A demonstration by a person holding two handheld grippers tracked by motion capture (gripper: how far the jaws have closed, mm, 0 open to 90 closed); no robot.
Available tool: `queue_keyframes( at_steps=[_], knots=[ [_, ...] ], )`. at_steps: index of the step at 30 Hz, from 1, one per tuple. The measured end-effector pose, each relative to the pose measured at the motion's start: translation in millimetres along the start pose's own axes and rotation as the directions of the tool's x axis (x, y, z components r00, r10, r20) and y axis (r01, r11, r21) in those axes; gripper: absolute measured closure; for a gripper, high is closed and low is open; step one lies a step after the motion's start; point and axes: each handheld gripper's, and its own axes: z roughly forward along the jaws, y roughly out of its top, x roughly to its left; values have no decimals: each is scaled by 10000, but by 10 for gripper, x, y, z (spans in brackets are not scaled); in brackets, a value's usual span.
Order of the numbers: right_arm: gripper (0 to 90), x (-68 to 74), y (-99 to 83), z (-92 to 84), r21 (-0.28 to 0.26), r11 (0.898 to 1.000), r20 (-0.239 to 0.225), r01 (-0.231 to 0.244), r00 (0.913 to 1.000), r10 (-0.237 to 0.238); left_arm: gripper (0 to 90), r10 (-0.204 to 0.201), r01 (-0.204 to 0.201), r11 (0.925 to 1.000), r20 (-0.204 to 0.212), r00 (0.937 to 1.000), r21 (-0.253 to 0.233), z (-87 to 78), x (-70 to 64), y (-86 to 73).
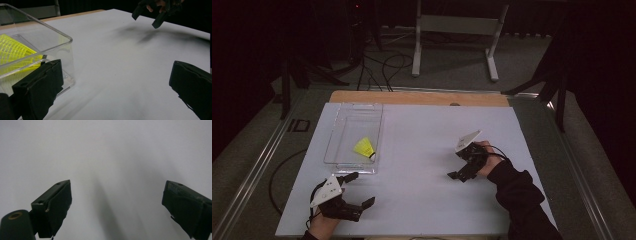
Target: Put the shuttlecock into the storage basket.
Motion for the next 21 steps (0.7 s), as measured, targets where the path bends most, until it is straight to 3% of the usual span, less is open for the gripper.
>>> queue_keyframes(
  at_steps=[13,21],
  knots=[
    [93,20,-332,-149,-593,9976,365,-345,9987,367,0,47,-47,10000,10,10000,57,5,0,0],
    [93,55,-560,-266,-1096,9909,437,-776,9956,828,0,50,-50,10000,7,10000,51,6,-1,0]
  ],
)
